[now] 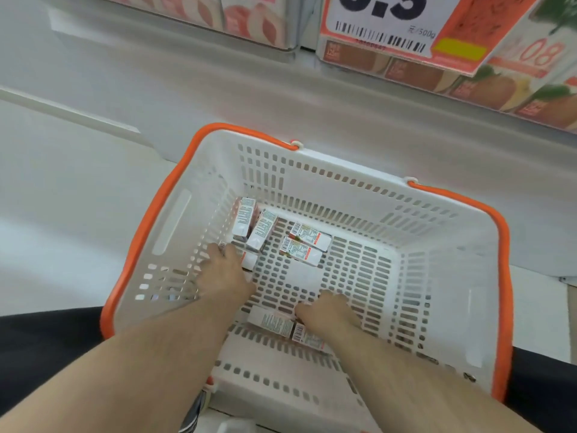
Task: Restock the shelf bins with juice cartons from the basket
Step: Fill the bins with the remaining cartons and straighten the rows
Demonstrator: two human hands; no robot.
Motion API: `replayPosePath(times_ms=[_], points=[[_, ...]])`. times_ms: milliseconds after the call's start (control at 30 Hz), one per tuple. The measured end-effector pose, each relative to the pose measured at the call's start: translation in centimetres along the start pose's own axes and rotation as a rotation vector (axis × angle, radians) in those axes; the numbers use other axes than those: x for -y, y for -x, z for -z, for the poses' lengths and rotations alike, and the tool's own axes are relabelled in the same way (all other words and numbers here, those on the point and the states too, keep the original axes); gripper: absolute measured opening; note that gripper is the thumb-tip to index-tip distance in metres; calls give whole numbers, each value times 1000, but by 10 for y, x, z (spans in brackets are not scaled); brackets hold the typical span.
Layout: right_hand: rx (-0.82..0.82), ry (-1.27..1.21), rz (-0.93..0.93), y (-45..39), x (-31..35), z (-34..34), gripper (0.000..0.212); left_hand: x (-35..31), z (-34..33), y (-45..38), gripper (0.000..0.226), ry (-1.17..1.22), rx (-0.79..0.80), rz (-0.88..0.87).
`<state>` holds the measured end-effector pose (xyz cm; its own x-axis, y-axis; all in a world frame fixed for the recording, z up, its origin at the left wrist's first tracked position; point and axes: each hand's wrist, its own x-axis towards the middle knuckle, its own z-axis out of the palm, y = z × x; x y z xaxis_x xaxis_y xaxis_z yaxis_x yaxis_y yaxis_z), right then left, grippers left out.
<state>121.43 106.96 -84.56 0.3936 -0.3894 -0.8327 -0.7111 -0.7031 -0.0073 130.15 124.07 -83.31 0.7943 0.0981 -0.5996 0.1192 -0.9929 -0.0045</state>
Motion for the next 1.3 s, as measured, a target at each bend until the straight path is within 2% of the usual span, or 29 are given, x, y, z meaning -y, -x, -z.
replayPosePath(times_ms=[100, 167, 233, 300, 367, 467, 600, 733, 800, 933, 1033, 1100, 1200, 1233, 1300], points=[[68, -202, 95, 0, -6, 27, 44, 3, 20, 4, 77, 95, 10, -18], [180, -447, 119, 5, -10, 52, 42, 3, 38, 8, 66, 245, 69, -17], [307, -686, 111, 13, -12, 75, 42, -1, 61, 15, 53, 570, 201, -6], [360, -913, 119, 24, -11, 94, 39, -5, 85, 28, 38, 945, 383, 27], [378, -1055, 142, 40, -8, 113, 41, -10, 110, 37, 32, 1178, 520, 24], [408, -1179, 199, 81, -3, 140, 50, -16, 148, 55, 32, 1355, 602, -22], [419, -1287, 278, 138, 2, 164, 77, -23, 196, 87, 43, 1429, 645, -128], [379, -1273, 361, 174, 3, 180, 96, -26, 236, 108, 52, 1362, 623, -233], [342, -1246, 409, 183, 3, 188, 96, -27, 255, 119, 45, 1354, 606, -271], [266, -1197, 498, 209, 5, 205, 75, -27, 288, 139, 36, 1463, 518, -348], [211, -1159, 583, 220, 7, 217, 55, -17, 299, 142, 33, 1450, 525, -389], [148, -1079, 647, 229, 9, 225, 36, -11, 303, 143, 25, 1414, 531, -403], [34, -965, 738, 244, 12, 238, 5, -6, 308, 142, 21, 1385, 441, -404], [-15, -913, 755, 249, 15, 242, 4, -6, 310, 142, 20, 1375, 407, -412], [-214, -698, 755, 256, 20, 251, 25, -6, 314, 142, 20, 1291, 318, -467]])
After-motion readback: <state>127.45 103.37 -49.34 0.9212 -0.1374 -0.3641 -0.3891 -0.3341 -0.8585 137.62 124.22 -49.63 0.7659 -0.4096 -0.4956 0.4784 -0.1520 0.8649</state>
